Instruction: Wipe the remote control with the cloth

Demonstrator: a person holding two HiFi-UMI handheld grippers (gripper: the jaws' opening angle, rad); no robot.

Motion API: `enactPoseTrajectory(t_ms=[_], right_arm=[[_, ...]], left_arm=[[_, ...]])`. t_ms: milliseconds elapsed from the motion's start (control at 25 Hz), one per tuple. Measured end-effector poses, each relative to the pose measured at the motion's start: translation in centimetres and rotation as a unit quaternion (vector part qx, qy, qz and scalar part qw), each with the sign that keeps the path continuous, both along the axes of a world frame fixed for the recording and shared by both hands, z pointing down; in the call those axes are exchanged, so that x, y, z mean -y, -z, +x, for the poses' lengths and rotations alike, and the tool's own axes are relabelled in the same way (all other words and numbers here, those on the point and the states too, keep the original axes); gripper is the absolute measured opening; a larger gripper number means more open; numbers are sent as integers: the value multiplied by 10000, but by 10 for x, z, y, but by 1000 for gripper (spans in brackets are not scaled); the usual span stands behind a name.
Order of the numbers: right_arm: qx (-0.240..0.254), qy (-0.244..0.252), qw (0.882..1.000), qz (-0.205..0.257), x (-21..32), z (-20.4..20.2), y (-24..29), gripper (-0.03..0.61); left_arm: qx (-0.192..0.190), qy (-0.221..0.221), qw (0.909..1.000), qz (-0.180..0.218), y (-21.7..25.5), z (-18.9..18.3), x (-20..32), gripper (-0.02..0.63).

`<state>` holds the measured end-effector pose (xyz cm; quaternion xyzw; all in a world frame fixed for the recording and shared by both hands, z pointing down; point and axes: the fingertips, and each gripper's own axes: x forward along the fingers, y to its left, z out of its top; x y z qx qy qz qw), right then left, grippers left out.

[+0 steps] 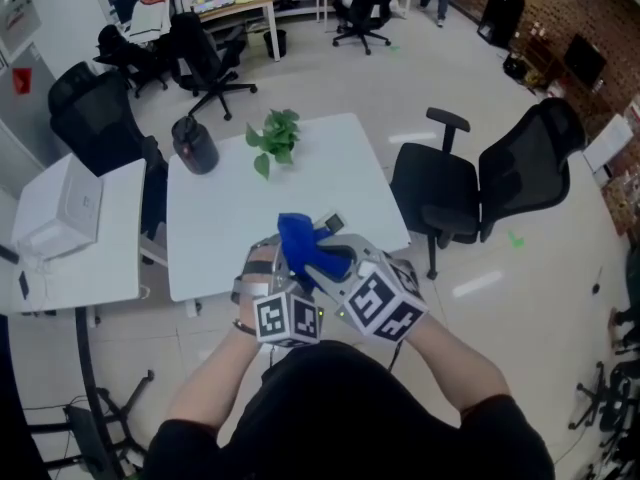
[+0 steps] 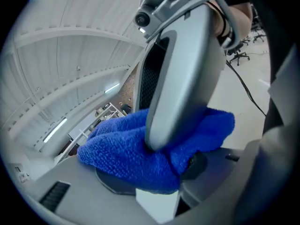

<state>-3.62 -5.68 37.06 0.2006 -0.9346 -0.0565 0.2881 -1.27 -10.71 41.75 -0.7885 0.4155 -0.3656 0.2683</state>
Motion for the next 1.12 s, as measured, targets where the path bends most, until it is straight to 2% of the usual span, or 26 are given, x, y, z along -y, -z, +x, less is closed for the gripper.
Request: enactPoseTrajectory(t_ms=[120,400,560,640,720,760,800,840,880,920,960,1040,1080,1120], right_arm=[[-163,-57,9997,160,3,1,-2,103],[-399,-868,9939,552,44,42,0,103],[-340,-1351,9886,579,66,71,3,103],[-266,-1436,9875,590,70,77,8,103],[-100,-1406,9881,616,68,75,16,103],[100,-1369,9885,634,67,73,22,103],[442,-1320,9882,646,65,73,30,103],[928,-1275,9855,627,64,74,41,103],[1515,-1251,9789,554,62,78,53,103],[2140,-1237,9680,433,60,83,65,103],[2729,-1226,9538,273,58,89,73,103],[3638,-1184,9237,-200,53,97,75,103],[3951,-1130,9102,-507,51,97,70,103],[4170,-1056,8990,-821,48,94,62,103]], left_arm=[[14,-78,9999,101,3,3,-3,206],[42,-285,9992,290,7,10,-14,206],[-5,-296,9991,288,5,9,-16,206],[-88,-295,9993,224,4,9,-16,206],[-395,-261,9989,27,3,8,-14,206],[-731,-210,9970,-159,3,8,-12,206],[-1243,-125,9913,-423,6,6,-9,206],[-1930,-15,9782,-763,10,3,-4,206],[-2743,87,9547,-1152,14,-1,1,206],[-3614,141,9194,-1544,20,-7,7,206],[-4485,126,8732,-1902,25,-13,13,206],[-6026,-57,7612,-2395,35,-26,24,206],[-6621,-179,7057,-2516,41,-32,29,206],[-7098,-291,6545,-2590,47,-38,33,206]])
